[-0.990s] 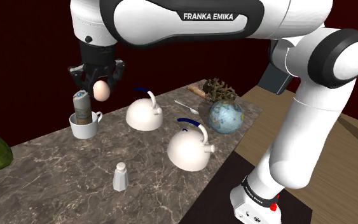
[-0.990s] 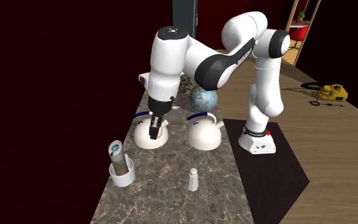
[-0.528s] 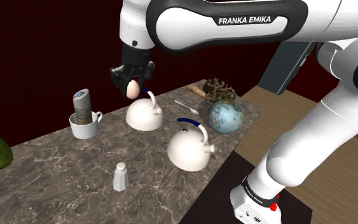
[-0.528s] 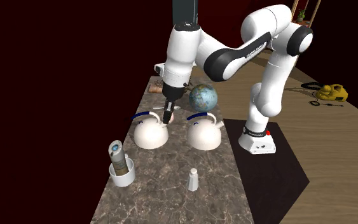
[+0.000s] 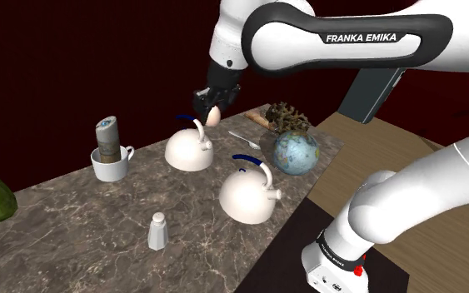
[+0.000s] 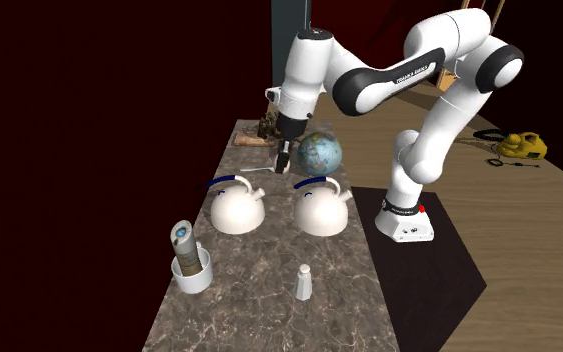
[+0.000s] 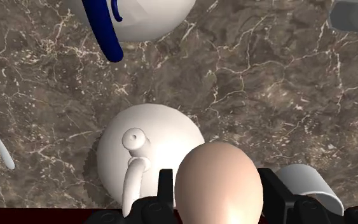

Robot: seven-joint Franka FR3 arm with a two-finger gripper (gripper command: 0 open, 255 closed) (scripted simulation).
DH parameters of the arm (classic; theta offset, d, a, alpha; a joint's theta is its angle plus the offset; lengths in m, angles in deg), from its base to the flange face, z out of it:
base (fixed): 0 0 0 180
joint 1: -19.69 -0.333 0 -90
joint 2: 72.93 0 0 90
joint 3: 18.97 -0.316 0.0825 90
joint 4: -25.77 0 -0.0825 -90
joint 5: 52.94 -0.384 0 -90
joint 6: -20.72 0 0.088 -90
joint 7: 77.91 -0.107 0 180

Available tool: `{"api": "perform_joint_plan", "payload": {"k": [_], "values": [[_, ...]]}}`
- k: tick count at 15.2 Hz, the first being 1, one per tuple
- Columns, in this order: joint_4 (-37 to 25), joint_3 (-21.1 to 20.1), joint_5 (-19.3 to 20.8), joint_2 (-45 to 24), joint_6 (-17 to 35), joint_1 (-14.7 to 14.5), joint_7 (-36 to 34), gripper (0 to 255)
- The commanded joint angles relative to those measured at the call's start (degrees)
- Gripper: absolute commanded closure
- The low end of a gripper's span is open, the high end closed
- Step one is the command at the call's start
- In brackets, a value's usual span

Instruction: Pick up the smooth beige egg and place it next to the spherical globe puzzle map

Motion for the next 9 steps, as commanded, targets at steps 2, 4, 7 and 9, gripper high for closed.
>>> {"api": "perform_joint_plan", "payload": {"k": [2, 4, 7, 9], "values": [[5.0, 3.8, -1.4, 5.4, 0.0, -0.2, 4.7, 255], [7.8, 6.3, -1.7, 8.5, -0.1, -0.1, 7.5, 255], [11.6, 10.1, -1.6, 12.8, -0.4, 0.1, 11.7, 255], [13.9, 12.6, -1.3, 15.4, -0.7, 0.5, 14.5, 255]]}}
